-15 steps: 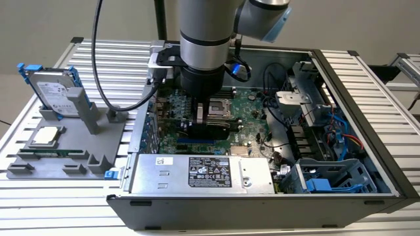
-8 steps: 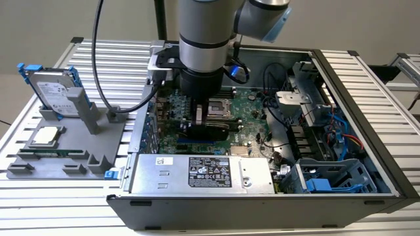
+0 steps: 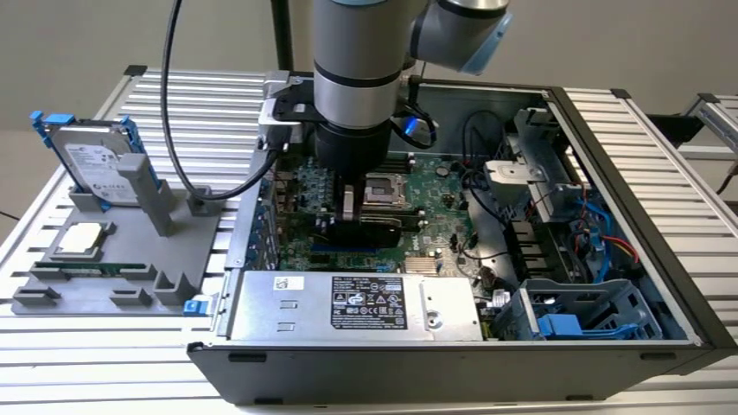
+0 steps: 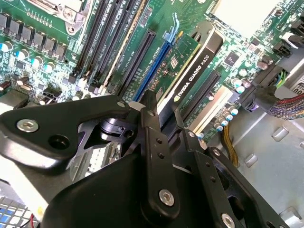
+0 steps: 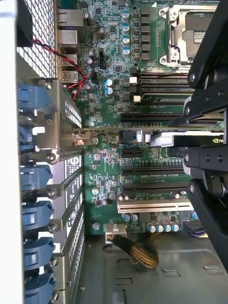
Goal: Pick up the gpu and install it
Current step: 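Insert the gpu into the slot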
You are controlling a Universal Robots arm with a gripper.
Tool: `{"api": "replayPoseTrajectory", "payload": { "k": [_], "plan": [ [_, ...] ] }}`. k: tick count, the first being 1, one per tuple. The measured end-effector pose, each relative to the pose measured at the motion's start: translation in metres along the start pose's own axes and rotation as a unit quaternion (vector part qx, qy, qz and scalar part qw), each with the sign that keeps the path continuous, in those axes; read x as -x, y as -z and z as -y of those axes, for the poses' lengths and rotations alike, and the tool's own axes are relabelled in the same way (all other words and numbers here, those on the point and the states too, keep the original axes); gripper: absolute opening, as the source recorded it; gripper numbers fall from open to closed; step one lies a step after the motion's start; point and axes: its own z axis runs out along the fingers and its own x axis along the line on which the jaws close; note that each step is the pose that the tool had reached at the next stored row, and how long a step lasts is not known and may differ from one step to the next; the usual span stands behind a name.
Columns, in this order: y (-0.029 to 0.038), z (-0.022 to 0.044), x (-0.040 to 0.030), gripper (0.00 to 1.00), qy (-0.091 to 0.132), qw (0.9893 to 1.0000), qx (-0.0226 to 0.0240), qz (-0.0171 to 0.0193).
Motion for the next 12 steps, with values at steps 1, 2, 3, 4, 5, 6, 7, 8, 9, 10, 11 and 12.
{"api": "replayPoseTrajectory", "payload": {
  "k": [1,2,3,4,5,6,7,8,9,10,11,12],
  "plan": [
    [0.0000,0.0000,0.0000,0.00,0.000,1.0000,0.0000,0.0000],
    [0.0000,0.0000,0.0000,0.00,0.000,1.0000,0.0000,0.0000],
    [0.0000,-0.0002,0.0000,0.00,0.000,1.0000,0.0000,0.0000],
    [0.0000,-0.0003,0.0000,0.00,0.000,1.0000,0.0000,0.0001],
    [-0.0001,-0.0004,0.0000,0.00,0.000,1.0000,0.0000,0.0001],
    [0.0000,-0.0005,0.0000,0.00,0.000,1.0000,0.0000,0.0001],
    [0.0000,-0.0005,0.0000,0.00,0.000,1.0000,0.0000,0.0001],
    [0.0000,-0.0006,0.0001,0.00,0.000,1.0000,0.0000,0.0001],
    [0.0000,-0.0008,0.0004,0.00,0.000,1.0000,0.0000,0.0000],
    [0.0000,-0.0010,0.0010,0.00,0.000,1.0000,-0.0001,0.0001],
    [-0.0001,-0.0010,0.0017,0.00,0.000,1.0000,-0.0001,0.0001],
    [0.0000,-0.0012,0.0022,0.00,0.000,1.0000,-0.0001,0.0000]
  ]
}}
